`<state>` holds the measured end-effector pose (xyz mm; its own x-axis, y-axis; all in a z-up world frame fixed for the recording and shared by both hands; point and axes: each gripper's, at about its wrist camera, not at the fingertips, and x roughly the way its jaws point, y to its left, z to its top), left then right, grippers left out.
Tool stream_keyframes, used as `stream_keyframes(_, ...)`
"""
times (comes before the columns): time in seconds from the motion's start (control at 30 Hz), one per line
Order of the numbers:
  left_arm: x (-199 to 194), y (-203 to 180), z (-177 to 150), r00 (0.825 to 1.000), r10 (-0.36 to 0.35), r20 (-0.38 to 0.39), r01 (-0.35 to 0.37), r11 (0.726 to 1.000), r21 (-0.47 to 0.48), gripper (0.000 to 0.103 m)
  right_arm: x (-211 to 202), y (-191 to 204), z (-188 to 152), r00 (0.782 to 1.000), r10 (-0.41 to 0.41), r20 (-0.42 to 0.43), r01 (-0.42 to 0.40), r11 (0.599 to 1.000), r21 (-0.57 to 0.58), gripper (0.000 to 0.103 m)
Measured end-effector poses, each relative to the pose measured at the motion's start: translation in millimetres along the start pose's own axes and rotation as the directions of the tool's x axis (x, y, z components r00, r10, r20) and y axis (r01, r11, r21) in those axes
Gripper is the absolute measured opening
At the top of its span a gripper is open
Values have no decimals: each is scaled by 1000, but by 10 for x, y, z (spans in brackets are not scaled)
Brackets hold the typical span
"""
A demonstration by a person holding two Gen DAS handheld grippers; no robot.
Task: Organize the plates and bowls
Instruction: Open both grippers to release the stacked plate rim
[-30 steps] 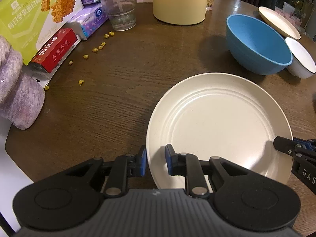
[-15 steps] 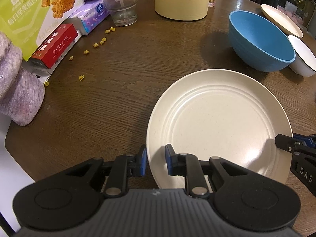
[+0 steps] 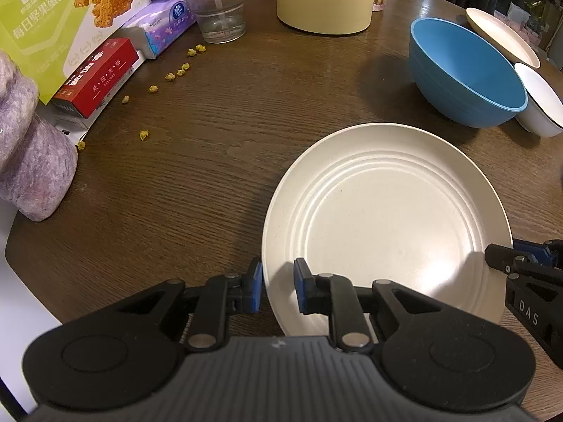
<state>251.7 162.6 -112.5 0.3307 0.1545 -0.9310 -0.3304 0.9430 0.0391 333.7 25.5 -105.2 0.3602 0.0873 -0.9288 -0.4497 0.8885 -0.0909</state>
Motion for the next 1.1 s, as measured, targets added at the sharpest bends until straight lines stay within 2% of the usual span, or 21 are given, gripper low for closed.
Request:
stream_keyframes(0.23,-1,33,8,1000,-19,-7,19,1000,-19,20,15,2,14,1000,1,-11,-1,1000,13,14)
stream_keyframes(0.3,-11,63,17,1000,-30,-7,30,999,-26,26,17,-29,21,1000,17,-17,-17,999,35,16)
stream_keyframes(0.37,-49,83,19,999,-44,8,44,999,-31,41,9,-56,12,999,31,-16,-30,998,48,18)
stream_keyframes(0.43,-100,93,24,999,-44,30,45,999,-32,51,-7,-94,-2,998,57,-8,-57,996,67,23)
stream_keyframes(0.5,-161,113,32,997,-59,52,62,997,-40,56,-45,-128,-14,997,80,2,-80,992,94,37)
stream_keyframes(0.57,-231,113,37,995,-66,76,69,997,-43,72,-99,-147,-23,995,101,19,-103,989,111,44)
stream_keyframes(0.63,-299,109,34,992,-69,105,74,997,-39,76,-161,-155,-37,992,115,43,-119,986,119,55)
stream_keyframes(0.7,-359,103,26,990,-72,125,77,996,-36,84,-221,-173,-54,991,120,61,-127,984,125,70)
stream_keyframes(0.77,-426,105,3,986,-59,154,64,997,-30,97,-286,-198,-74,989,127,77,-136,982,132,80)
stream_keyframes(0.8,-464,111,-17,983,-52,175,58,998,-28,100,-317,-212,-89,988,129,85,-139,981,137,87)
stream_keyframes(0.83,-490,120,-27,981,-51,190,57,998,-27,103,-349,-227,-104,987,130,92,-142,979,143,90)
stream_keyframes(0.97,-617,159,-101,970,-56,238,65,997,-30,103,-448,-307,-176,986,125,110,-143,974,174,103)
stream_keyframes(1.1,-766,167,-172,957,-53,285,60,998,-18,103,-630,-384,-261,985,99,140,-128,970,208,103)
